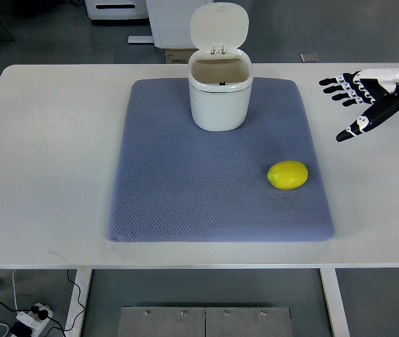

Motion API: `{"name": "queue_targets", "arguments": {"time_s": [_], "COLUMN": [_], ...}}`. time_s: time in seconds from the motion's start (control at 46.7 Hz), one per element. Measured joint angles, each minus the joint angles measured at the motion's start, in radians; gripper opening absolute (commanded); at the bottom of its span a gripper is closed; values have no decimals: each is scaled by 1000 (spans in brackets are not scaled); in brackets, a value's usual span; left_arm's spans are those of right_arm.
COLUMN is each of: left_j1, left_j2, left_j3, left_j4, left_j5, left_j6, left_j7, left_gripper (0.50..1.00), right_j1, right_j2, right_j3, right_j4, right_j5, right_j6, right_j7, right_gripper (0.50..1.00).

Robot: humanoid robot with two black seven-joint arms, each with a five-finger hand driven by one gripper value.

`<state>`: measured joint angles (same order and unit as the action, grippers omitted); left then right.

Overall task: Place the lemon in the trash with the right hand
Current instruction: 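Raise the right hand and rotate it palm-down above the mat, then move the right hand over the yellow lemon and lower it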

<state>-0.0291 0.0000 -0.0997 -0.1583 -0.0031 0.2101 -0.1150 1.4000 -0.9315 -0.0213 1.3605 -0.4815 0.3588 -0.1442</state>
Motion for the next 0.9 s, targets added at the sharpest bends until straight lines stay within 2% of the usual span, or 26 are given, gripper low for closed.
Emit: {"name": "queue_targets", "arguments": {"time_s": [0.214, 0.45, 0.771, 0.9], "left_j1": [1, 0, 0, 0], "left_j2": [0, 0, 0, 0], "left_j3": [0, 0, 0, 0], "left_j4": [0, 0, 0, 0], "left_j5": [0, 0, 0, 0], "left_j6": [0, 0, 0, 0], "left_j7": [0, 0, 0, 0], "left_gripper": [1000, 1000, 1000, 1000], "right_j1": [9, 51, 122, 155], "right_j2": [0, 4, 111, 169], "right_j3": [-2, -47, -167, -206], "right_j4": [-17, 72, 75, 48], "right_j5": [-41, -233, -288, -304], "right_j6": [26, 61, 51, 17], "right_j7": [-7, -11, -12, -17], "right_gripper": [1000, 1000, 1000, 1000]}}
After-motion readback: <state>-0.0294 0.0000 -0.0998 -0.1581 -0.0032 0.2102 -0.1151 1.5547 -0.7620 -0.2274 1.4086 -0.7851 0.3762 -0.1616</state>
